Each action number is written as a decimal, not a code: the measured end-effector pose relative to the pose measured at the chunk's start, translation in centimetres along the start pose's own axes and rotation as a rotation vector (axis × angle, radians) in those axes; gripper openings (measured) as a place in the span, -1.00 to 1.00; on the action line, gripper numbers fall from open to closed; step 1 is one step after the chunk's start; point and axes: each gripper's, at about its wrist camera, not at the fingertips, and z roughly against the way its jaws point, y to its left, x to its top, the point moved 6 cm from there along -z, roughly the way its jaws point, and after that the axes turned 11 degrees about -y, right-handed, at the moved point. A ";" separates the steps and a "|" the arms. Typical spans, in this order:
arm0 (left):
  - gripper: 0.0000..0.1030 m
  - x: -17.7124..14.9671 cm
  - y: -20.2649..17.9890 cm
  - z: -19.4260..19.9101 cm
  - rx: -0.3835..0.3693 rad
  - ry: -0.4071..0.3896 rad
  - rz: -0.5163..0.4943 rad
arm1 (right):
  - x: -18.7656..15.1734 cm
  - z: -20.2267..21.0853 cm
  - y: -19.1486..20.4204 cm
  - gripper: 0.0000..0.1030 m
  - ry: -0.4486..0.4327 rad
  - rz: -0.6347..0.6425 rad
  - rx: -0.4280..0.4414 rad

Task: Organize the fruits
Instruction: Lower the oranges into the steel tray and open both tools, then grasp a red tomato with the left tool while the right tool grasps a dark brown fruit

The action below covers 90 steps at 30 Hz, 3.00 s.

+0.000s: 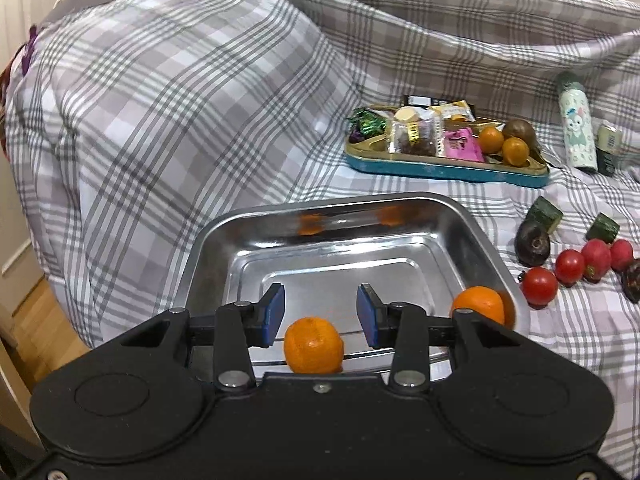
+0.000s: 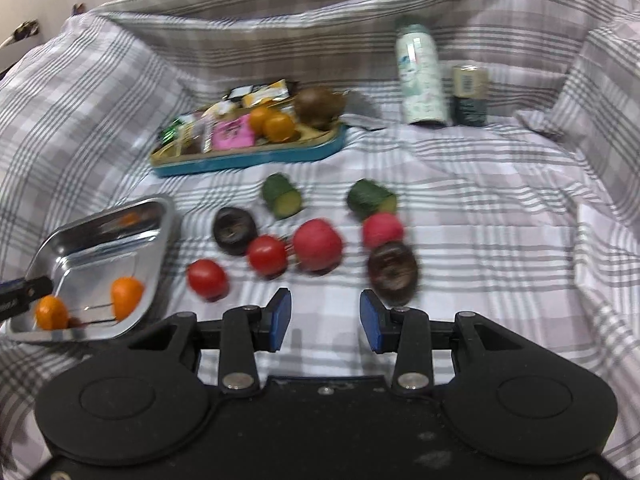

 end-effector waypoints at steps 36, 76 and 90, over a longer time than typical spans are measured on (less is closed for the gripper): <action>-0.06 -1.0 -16.2 -1.5 -0.192 0.046 -0.074 | 1.3 -2.1 -4.7 -0.22 -0.030 -0.019 -0.013; -0.08 -1.7 -16.6 -4.7 -0.179 0.084 -0.041 | -0.1 -5.6 -3.6 -0.12 0.070 -0.016 -0.010; -0.22 0.7 -16.0 -2.4 -0.224 0.015 0.008 | 0.9 -4.5 -4.4 -0.18 0.001 -0.074 0.002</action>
